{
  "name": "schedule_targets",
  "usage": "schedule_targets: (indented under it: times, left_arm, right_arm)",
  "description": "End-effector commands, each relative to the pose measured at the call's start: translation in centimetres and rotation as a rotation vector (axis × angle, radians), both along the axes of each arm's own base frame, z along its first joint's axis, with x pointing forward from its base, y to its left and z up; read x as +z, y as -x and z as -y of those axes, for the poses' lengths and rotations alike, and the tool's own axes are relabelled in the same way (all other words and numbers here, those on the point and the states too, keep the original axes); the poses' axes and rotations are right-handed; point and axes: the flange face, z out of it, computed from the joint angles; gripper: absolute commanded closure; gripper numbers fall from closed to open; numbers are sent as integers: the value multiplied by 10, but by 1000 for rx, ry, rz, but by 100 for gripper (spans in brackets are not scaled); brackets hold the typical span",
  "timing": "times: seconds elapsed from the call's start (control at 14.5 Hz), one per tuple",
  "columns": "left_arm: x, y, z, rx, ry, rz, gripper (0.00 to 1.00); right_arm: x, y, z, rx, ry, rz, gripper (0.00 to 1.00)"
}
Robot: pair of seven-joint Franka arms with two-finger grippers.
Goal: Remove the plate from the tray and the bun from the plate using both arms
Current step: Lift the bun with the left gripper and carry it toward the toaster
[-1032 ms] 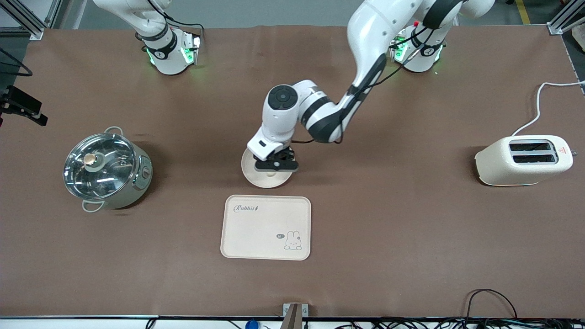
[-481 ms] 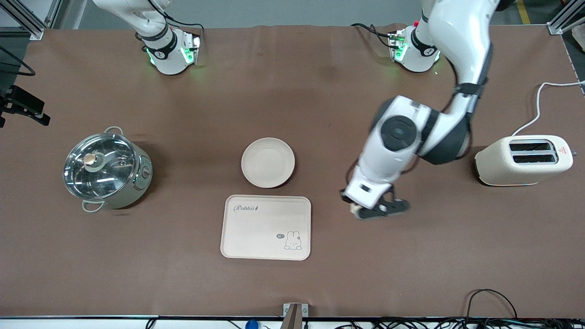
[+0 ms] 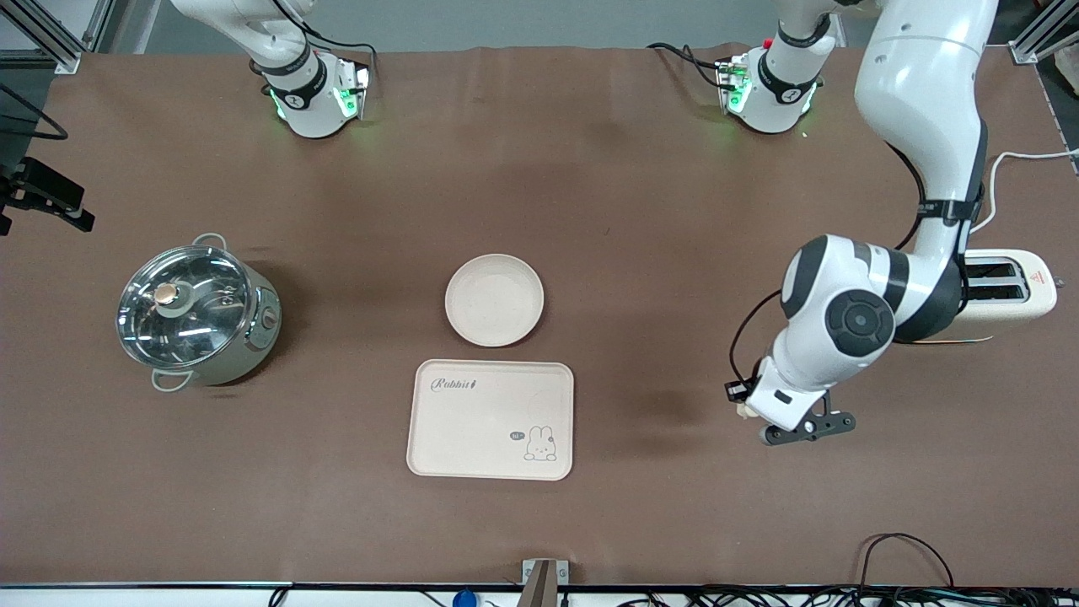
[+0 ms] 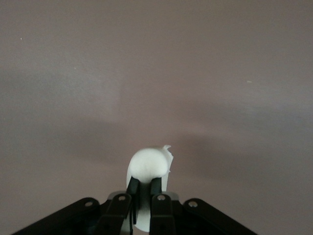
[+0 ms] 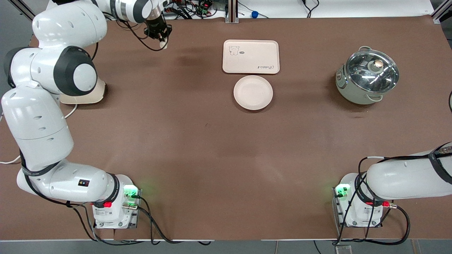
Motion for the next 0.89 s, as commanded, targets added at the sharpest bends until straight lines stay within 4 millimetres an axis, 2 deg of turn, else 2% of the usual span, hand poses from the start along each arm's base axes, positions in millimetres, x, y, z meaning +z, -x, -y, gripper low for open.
schedule_targets:
  times: [0.0, 0.21, 0.34, 0.41, 0.48, 0.55, 0.69, 0.83]
  left_arm:
    - [-51, -7, -44, -19, 5, 0, 86]
    - [-83, -6, -53, -8, 12, -15, 85]
    - [-102, -6, -56, -7, 15, -18, 77]
    - [-103, -6, -56, -8, 15, -18, 66]
    - [-101, -6, -55, -8, 15, -15, 36]
    - [-97, -7, -55, -9, 15, -10, 0]
    - [-83, -8, -54, -8, 13, 1, 0]
    - [-44, -11, -54, -7, 7, 25, 0]
  right_arm:
    - [4, 8, -1, 5, 19, -1, 0]
    - [5, 9, -1, 5, 19, -7, 0]
    - [3, 9, -1, 1, 19, -10, 0]
    - [3, 9, -1, 3, 19, -8, 0]
    - [3, 9, 0, 1, 19, -8, 0]
    - [3, 8, 2, 0, 19, -8, 0]
    - [2, 8, 3, -1, 18, -10, 0]
    - [2, 8, 3, -1, 18, -8, 0]
